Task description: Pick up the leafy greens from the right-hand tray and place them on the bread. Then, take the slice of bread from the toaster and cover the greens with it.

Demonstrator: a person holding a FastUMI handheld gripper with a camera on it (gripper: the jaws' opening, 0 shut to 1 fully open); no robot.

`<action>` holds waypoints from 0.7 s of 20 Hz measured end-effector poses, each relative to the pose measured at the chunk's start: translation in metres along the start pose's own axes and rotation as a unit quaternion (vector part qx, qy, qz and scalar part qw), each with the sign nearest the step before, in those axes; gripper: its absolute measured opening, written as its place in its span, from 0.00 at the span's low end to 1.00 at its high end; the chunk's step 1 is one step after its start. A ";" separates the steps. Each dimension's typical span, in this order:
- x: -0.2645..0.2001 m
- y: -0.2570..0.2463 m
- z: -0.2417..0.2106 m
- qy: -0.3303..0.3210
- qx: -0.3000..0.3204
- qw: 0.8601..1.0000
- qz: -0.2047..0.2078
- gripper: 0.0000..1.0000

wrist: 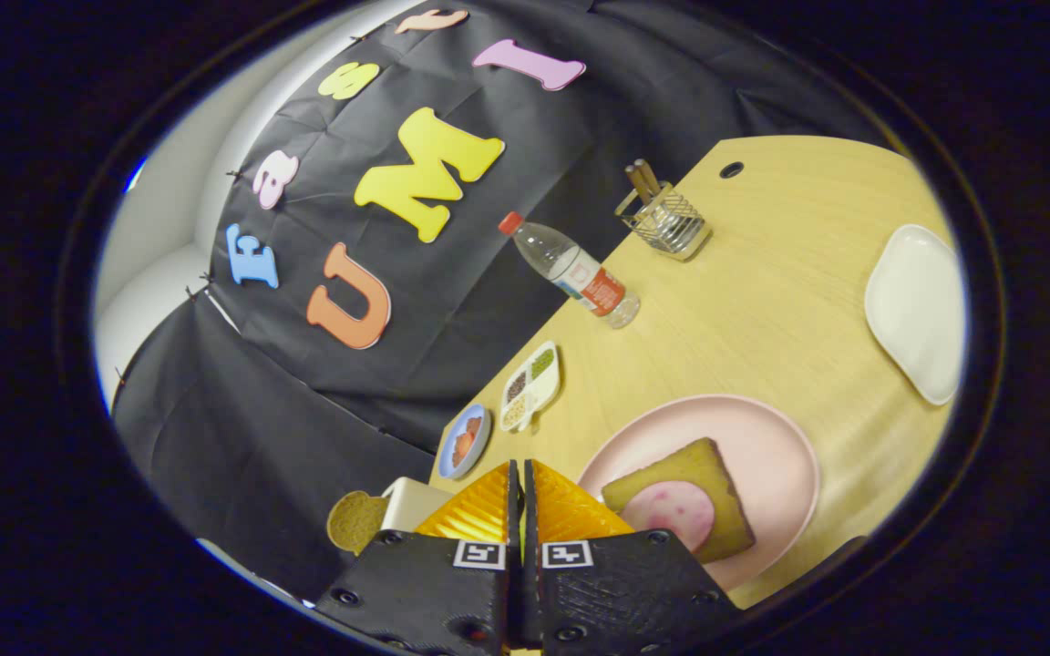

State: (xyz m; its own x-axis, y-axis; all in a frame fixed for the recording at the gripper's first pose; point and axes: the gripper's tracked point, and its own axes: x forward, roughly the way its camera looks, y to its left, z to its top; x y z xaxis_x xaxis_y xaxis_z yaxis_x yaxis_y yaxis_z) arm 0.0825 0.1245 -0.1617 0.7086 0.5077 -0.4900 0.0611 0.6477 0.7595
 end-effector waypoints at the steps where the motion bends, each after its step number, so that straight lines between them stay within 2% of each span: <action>1: -0.001 -0.014 0.003 -0.005 -0.011 1.000 -0.015 0.00; 6: -0.007 -0.070 0.015 -0.032 -0.039 0.996 -0.078 0.00; 9: -0.006 -0.085 0.008 -0.018 -0.041 0.995 -0.088 0.00; 12: -0.008 -0.097 0.007 -0.017 -0.077 0.992 -0.100 0.00; 14: -0.010 -0.098 0.008 -0.017 -0.100 0.989 -0.103 0.11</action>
State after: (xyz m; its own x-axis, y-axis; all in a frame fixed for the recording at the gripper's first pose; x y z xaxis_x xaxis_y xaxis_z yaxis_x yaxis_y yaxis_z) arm 0.0745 0.0516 -0.2274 0.7195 0.3356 -0.6080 0.0690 0.8366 0.5435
